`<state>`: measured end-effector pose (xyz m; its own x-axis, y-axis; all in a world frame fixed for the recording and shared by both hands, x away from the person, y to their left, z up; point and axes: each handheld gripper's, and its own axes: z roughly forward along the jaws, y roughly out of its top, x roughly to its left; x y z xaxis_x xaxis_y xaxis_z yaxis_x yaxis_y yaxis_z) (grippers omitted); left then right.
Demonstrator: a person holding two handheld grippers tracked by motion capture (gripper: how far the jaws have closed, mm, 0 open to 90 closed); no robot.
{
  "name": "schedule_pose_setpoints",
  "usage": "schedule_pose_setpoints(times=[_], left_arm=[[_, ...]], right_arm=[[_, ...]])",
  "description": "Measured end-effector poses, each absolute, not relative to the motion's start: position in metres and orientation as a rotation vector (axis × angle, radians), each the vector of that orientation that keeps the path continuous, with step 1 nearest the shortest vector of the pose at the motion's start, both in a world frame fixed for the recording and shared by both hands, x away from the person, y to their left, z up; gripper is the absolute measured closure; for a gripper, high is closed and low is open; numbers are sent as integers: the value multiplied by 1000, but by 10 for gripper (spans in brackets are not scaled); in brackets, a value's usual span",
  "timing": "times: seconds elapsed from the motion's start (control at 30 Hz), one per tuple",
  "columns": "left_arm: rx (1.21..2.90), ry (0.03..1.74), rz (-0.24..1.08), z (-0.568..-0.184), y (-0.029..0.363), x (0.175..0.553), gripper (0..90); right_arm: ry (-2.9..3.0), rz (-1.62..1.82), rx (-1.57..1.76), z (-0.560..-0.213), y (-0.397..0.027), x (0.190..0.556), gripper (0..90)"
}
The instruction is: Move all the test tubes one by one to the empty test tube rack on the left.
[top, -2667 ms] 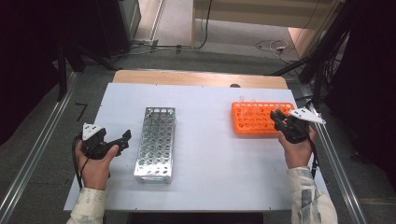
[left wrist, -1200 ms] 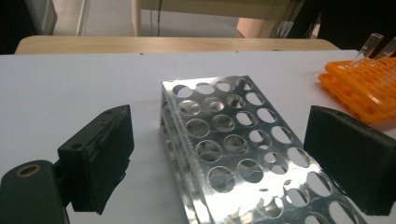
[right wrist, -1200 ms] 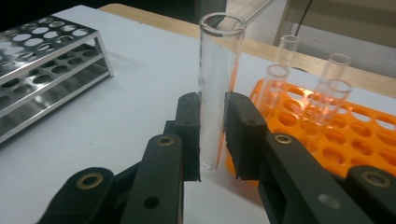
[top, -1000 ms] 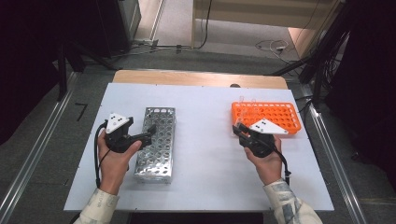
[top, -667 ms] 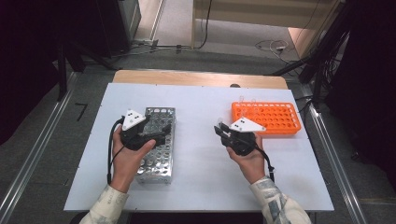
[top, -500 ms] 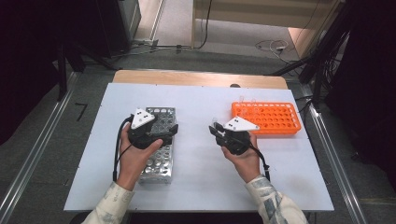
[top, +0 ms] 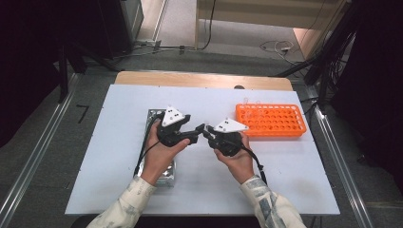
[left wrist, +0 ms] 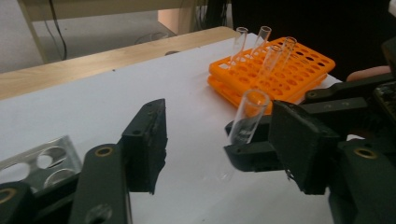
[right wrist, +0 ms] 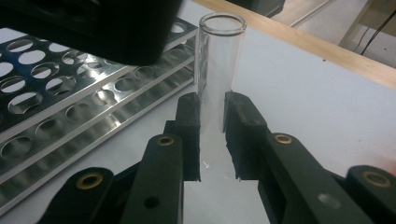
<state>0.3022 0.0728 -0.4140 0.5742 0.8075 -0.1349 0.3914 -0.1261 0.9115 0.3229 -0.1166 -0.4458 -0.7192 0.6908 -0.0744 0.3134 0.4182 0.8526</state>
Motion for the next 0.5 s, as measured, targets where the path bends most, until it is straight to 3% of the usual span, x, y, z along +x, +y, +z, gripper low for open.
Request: schedule_pose_setpoints(times=[0.37, 0.5], left_arm=[[1785, 971, 487, -419, 63, 308, 706], [1785, 984, 493, -419, 64, 309, 757]], right_arm=[[2277, 1252, 817, -443, -102, 320, 734], [2281, 1248, 818, -443, -102, 321, 733]])
